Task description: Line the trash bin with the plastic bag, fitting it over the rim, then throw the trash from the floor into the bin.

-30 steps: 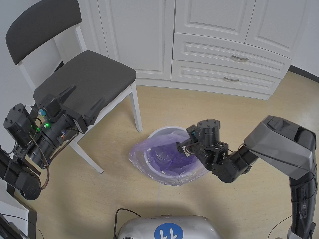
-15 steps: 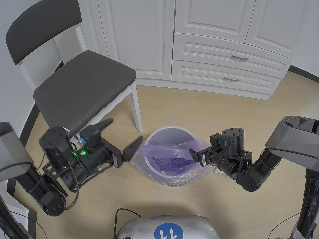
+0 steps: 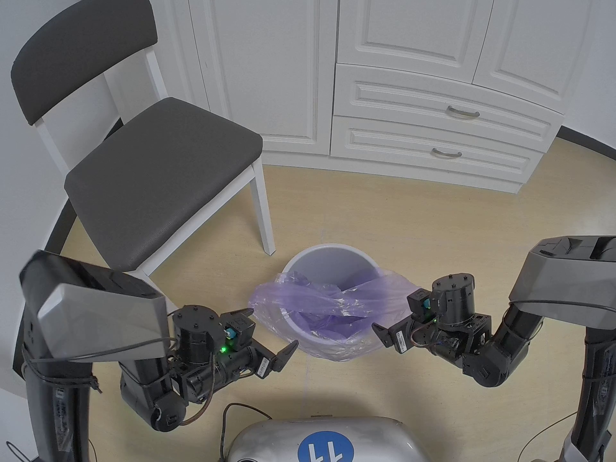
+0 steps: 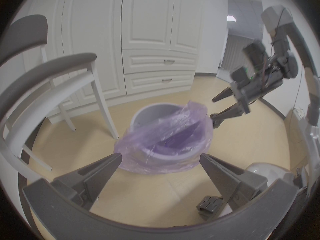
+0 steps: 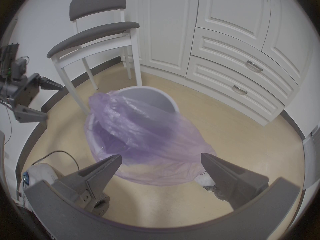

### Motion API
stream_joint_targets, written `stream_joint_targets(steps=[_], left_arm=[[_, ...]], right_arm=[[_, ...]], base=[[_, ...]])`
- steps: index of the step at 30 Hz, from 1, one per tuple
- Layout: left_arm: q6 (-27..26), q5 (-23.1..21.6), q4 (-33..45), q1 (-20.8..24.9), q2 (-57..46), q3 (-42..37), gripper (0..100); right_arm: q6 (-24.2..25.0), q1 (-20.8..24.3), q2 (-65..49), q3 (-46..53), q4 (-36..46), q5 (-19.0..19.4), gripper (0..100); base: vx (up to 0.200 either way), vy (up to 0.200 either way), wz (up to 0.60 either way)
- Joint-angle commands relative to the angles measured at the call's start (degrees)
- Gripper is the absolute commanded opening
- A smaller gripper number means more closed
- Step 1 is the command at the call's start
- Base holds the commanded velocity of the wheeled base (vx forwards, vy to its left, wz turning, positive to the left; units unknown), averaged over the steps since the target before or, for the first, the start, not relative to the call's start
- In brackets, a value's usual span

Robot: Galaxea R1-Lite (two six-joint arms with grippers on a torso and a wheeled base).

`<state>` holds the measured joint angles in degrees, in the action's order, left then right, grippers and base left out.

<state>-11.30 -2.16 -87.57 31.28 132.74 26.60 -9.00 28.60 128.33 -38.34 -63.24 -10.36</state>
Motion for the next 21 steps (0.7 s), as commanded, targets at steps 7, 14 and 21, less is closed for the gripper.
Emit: stream_joint_targets(steps=[7, 14, 21], left_arm=[[-0.21, 2.86, -0.06, 0.01, 8.06, 4.07, 100], [-0.13, 7.52, -0.15, 0.36, 9.38, 7.94, 100], [0.31, 9.36, -0.15, 0.54, 9.46, 10.40, 100]], right_arm=[[0.30, 1.81, 7.55, -2.35, -4.87, 1.13, 100], [1.26, -0.03, 11.50, -7.10, -7.16, 0.69, 100], [8.91, 0.49, 14.93, -18.61, -7.42, -3.88, 100]], base=[[0.000, 0.000, 0.00], [0.000, 0.000, 0.00], [0.000, 0.000, 0.00]])
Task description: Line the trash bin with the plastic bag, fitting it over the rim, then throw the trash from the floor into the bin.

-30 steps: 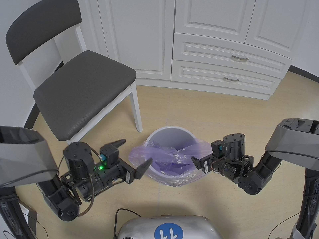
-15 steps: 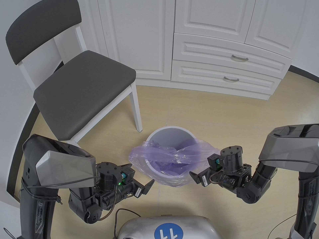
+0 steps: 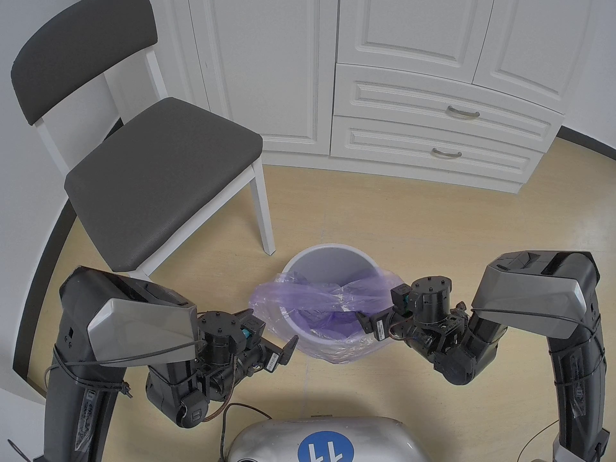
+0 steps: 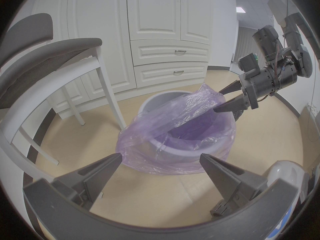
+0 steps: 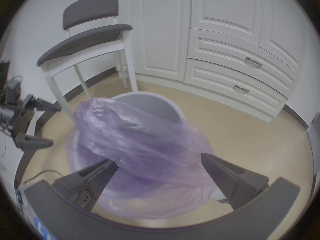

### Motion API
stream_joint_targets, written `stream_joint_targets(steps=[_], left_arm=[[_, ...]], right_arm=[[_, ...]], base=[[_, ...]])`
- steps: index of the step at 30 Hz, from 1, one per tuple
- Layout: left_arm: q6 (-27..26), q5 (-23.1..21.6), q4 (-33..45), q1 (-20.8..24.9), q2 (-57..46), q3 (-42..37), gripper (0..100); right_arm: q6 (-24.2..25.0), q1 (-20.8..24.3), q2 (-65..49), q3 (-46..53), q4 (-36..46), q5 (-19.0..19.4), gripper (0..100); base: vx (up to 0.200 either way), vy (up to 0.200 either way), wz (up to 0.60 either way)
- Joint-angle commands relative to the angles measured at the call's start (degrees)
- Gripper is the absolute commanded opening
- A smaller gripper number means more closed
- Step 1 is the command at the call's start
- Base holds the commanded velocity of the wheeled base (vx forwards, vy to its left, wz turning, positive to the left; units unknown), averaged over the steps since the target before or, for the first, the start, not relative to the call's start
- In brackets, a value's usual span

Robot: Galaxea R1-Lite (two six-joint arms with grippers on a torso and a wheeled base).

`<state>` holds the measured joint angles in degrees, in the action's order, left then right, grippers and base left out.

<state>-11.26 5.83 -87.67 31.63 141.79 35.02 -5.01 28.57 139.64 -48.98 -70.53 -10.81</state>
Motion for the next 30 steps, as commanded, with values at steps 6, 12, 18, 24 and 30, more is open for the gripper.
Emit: stream_joint_targets(steps=[6, 12, 18, 24, 30], left_arm=[[0.45, 2.17, -0.04, 0.18, 1.47, 4.18, 100], [2.83, 4.46, 0.14, 0.09, 4.02, 9.36, 100], [6.17, 6.92, 2.86, -1.66, 5.52, 17.10, 100], [12.76, 7.88, 6.55, -2.63, 5.34, 22.11, 100], [14.43, 9.38, 8.05, -3.07, 5.78, 26.41, 100]], right_arm=[[13.10, 1.04, 10.03, -28.01, -0.04, -13.80, 100], [17.93, 1.04, 12.67, -36.27, 0.05, -15.38, 100], [18.55, 1.04, 12.32, -36.10, 0.13, -15.03, 100], [18.63, 0.96, 12.85, -36.18, -0.04, -14.68, 100], [18.55, 0.96, 11.09, -33.20, -0.13, -14.50, 100]], base=[[0.000, 0.000, 0.00], [0.000, 0.000, 0.00], [0.000, 0.000, 0.00], [0.000, 0.000, 0.00], [0.000, 0.000, 0.00]])
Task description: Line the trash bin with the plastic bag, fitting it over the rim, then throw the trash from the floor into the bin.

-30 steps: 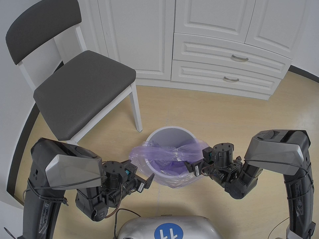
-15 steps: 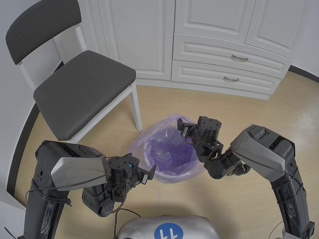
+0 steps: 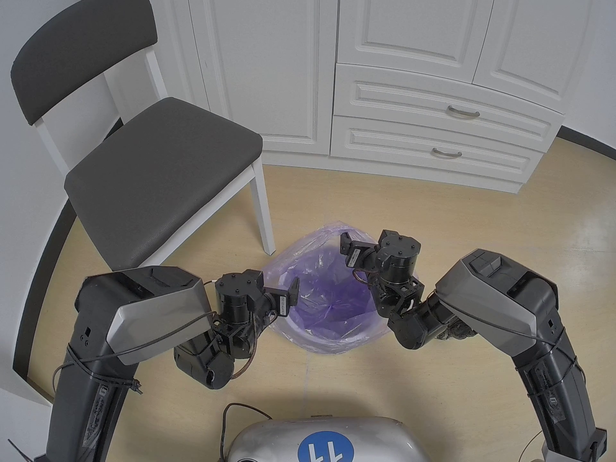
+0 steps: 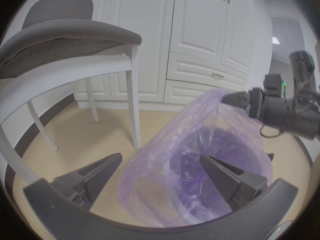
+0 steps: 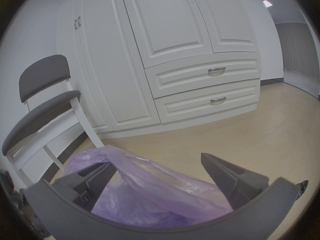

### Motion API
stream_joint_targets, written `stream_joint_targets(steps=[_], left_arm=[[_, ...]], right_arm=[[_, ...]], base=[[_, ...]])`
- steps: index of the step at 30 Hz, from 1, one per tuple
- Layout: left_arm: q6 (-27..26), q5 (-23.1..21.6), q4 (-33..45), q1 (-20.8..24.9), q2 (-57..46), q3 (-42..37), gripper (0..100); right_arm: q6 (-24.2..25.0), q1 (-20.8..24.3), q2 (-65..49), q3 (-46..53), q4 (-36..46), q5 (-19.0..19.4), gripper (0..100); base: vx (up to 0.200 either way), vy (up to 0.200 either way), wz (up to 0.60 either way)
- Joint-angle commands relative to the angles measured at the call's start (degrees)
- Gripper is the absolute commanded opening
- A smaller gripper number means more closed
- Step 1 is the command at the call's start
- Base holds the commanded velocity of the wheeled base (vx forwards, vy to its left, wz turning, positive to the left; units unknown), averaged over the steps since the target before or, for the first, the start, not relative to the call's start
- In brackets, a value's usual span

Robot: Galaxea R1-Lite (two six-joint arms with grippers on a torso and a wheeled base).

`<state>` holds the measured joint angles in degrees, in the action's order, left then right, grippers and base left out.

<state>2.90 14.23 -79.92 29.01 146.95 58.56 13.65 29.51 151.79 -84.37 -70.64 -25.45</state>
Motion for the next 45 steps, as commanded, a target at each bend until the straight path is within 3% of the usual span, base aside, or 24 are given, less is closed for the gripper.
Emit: stream_joint_targets(steps=[1, 9, 17, 23, 29, 38, 45], left_arm=[[0.26, 1.51, 0.29, -0.54, 0.97, 3.58, 100], [3.69, 7.04, 5.92, -0.62, 2.12, 11.57, 100], [4.39, 11.79, 7.76, -1.06, 4.75, 18.52, 100], [4.39, 12.67, 7.85, -1.15, 5.19, 20.36, 100], [4.39, 13.72, 7.85, -1.15, 5.28, 21.24, 100], [4.39, 13.81, 7.59, -1.15, 5.54, 21.59, 100], [4.48, 13.81, 7.41, -1.33, 5.63, 21.68, 100]], right_arm=[[-0.29, 0.02, -1.76, 3.25, -0.02, 0.41, 100], [-1.52, -0.60, -10.28, 18.54, 0.07, 8.67, 100], [-6.01, -3.06, -14.06, 25.31, 0.07, 12.45, 100], [-13.13, -5.43, -16.61, 33.39, 0.16, 18.51, 100], [-14.71, -5.87, -15.55, 34.27, 0.68, 18.77, 100], [-14.36, -8.16, -9.58, 26.28, 1.04, 17.81, 100], [-10.67, -8.77, -5.89, 18.37, 2.88, 14.73, 100]], base=[[0.000, 0.000, 0.00], [0.000, 0.000, 0.00], [0.000, 0.000, 0.00], [0.000, 0.000, 0.00], [0.000, 0.000, 0.00], [0.000, 0.000, 0.00], [0.000, 0.000, 0.00]])
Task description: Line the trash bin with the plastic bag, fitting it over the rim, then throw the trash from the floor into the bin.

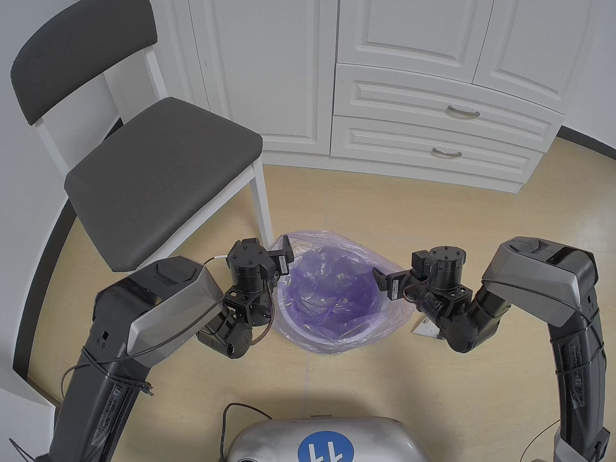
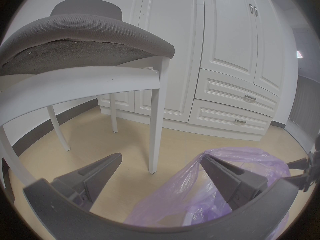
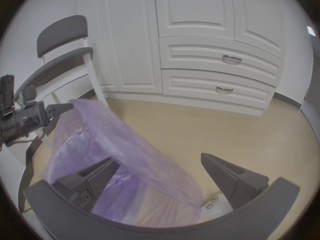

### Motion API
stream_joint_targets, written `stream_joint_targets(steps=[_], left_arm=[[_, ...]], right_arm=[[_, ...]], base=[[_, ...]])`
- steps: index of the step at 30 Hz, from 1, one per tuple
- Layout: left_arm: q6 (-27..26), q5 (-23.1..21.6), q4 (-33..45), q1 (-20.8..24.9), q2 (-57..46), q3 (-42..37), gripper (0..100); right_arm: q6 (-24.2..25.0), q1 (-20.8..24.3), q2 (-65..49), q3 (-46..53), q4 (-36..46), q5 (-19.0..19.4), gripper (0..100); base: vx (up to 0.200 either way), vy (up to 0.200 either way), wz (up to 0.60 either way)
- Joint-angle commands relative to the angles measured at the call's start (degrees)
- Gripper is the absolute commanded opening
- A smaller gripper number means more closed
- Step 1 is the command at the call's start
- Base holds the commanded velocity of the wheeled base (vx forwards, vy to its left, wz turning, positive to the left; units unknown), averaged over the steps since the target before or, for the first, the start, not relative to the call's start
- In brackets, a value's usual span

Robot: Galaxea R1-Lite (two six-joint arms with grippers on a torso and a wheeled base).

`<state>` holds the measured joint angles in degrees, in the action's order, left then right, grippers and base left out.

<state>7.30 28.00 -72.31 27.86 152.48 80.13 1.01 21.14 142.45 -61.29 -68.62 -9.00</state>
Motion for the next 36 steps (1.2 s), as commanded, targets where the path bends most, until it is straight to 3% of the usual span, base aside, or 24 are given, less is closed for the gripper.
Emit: stream_joint_targets(steps=[1, 9, 20, 27, 35, 36], left_arm=[[0.08, 0.04, -0.28, -0.35, 0.19, 0.29, 100], [-0.01, 0.04, -0.11, -1.66, 2.12, 2.84, 100], [-0.01, 2.41, 1.74, -3.33, 6.43, 10.84, 100], [-0.01, 2.50, 3.41, -4.48, 10.38, 15.58, 100], [0.78, 2.50, 2.88, -3.95, 8.54, 14.27, 100], [1.49, 2.50, 2.79, -2.81, 5.20, 9.61, 100]], right_arm=[[4.09, -0.40, 4.42, -7.17, 1.12, -2.34, 100], [11.91, -0.40, 9.69, -19.92, 1.21, -5.33, 100], [12.61, -0.31, 15.23, -26.68, 1.03, -6.56, 100], [15.60, -0.48, 19.71, -35.21, 1.21, -8.58, 100], [17.36, -0.40, 16.81, -34.33, 1.12, -8.76, 100], [17.27, -0.22, 13.65, -30.38, 1.12, -8.76, 100]], base=[[0.000, 0.000, 0.00], [0.000, 0.000, 0.00], [0.000, 0.000, 0.00], [0.000, 0.000, 0.00], [0.000, 0.000, 0.00], [0.000, 0.000, 0.00]])
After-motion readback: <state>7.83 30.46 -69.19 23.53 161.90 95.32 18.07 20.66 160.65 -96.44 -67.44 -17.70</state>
